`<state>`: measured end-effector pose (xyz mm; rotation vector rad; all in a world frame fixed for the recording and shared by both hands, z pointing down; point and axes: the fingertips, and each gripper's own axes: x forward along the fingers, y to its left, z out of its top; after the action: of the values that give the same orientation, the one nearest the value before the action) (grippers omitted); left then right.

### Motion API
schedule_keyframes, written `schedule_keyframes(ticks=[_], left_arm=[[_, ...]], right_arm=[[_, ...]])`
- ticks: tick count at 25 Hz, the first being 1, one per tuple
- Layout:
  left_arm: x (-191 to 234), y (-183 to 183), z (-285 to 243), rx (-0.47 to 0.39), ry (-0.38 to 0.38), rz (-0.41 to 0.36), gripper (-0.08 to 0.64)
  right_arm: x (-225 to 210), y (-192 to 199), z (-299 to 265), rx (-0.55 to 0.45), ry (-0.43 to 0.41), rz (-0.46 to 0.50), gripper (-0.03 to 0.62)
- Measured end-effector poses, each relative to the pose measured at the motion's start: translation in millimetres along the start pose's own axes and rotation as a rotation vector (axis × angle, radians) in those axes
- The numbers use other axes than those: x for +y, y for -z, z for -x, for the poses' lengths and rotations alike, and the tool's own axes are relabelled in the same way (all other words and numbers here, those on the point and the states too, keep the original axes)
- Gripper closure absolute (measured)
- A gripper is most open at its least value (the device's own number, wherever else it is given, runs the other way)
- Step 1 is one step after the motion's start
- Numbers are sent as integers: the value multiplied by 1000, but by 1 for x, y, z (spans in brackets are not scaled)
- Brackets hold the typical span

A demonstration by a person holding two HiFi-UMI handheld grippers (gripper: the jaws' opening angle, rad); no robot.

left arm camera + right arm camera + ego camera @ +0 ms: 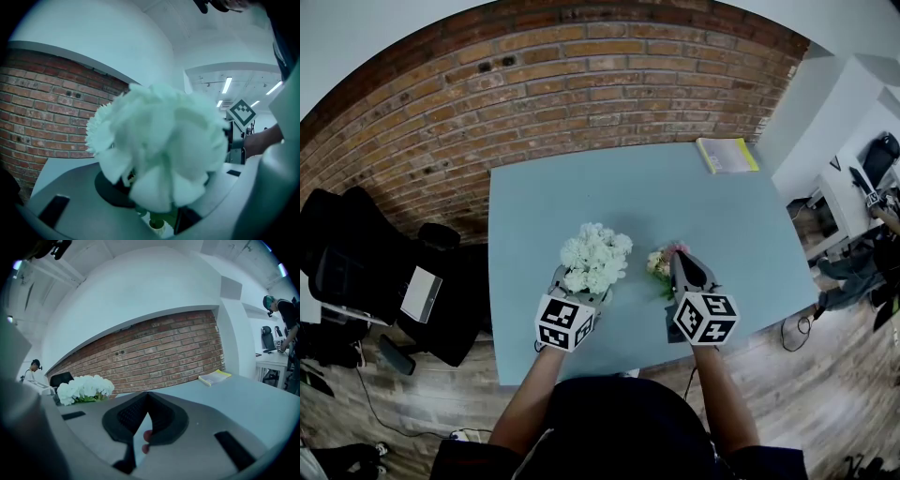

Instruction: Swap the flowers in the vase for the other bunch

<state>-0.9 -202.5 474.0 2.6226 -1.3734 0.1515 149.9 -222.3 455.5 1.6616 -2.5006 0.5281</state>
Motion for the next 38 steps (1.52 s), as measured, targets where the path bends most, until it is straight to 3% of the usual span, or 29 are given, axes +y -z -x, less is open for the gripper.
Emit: schedule_keyframes(ticks=[27,38], left_arm=[[-9,-63,19,-113,14,-30,342],[9,-74,42,-146,-25,-3,342]], right_arm=[[19,1,-11,-2,-32,-9,580],[36,2,-21,5,-66,-6,580]])
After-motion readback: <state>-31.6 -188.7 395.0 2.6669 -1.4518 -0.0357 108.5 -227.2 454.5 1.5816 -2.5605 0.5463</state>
